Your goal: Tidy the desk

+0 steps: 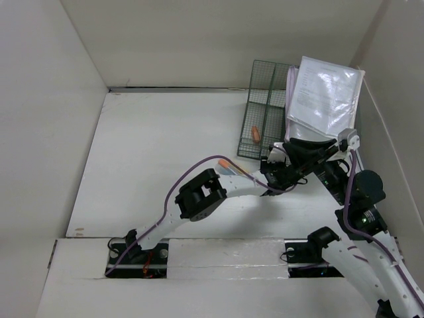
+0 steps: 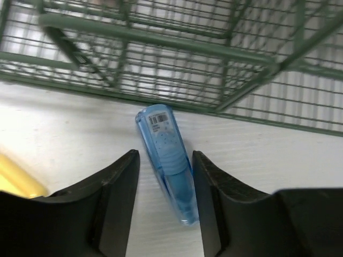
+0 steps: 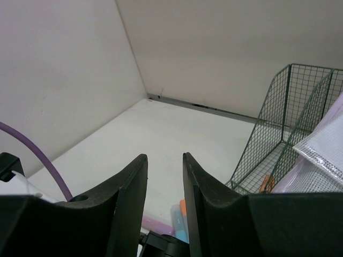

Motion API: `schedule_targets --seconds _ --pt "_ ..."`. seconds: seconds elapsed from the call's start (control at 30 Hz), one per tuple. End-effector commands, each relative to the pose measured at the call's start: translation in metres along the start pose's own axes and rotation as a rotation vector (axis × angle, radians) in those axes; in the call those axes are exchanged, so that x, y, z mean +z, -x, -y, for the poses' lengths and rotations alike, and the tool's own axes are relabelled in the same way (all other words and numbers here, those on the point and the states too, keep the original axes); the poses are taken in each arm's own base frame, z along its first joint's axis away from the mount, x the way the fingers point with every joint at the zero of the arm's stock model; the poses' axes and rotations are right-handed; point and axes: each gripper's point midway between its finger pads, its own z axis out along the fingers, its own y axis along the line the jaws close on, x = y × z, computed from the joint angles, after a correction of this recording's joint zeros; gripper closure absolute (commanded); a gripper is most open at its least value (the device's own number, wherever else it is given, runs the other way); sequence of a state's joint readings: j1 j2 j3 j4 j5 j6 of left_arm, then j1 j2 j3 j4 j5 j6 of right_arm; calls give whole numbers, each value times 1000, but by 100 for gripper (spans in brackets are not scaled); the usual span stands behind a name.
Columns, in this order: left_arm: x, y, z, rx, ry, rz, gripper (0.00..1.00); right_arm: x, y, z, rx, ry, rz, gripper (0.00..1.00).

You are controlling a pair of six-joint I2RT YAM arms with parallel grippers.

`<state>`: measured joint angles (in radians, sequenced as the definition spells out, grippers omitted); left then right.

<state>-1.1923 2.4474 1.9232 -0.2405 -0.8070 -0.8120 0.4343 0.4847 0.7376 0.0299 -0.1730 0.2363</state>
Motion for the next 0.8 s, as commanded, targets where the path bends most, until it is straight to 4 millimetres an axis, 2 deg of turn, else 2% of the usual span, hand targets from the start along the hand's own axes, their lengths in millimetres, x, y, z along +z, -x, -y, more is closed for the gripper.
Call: schedule_targets --seconds 0.0,0.03,0.07,0.1,0.13,0.2,0.33,0.4,0.47,0.53,0.6,0.7,0.77 --pt "-7 -26 -43 139 104 -81 61 -2 14 -8 0 27 46 62" --pt "-7 -31 -50 154 118 -88 61 -2 14 -8 0 25 46 62" --pt "-12 -25 -50 142 109 -86 61 -1 14 -7 1 24 43 62" --pt "-15 -33 -60 144 101 -99 60 0 12 -8 3 30 36 62" --pt "-15 -34 -60 144 98 -105 60 0 12 -8 3 30 36 62" --pt "-23 -22 -52 112 44 -90 57 1 10 -8 4 30 31 62" --pt "-26 -23 -48 112 6 -105 57 2 9 -8 6 33 27 62" --pt "-22 -30 -47 132 13 -119 67 2 9 -7 4 30 28 62" --pt "-20 -31 -45 127 22 -124 84 0 10 -7 4 26 32 62" --pt "-22 -28 -48 123 28 -121 91 0 11 -7 1 24 36 62" --pt "-33 -8 -44 81 -3 -88 98 0 9 -6 1 24 31 61" --pt "-55 24 -49 28 -49 -38 99 1 9 -7 1 28 28 62" --pt "-75 50 -60 -9 -63 -2 98 1 9 -7 3 28 28 61"
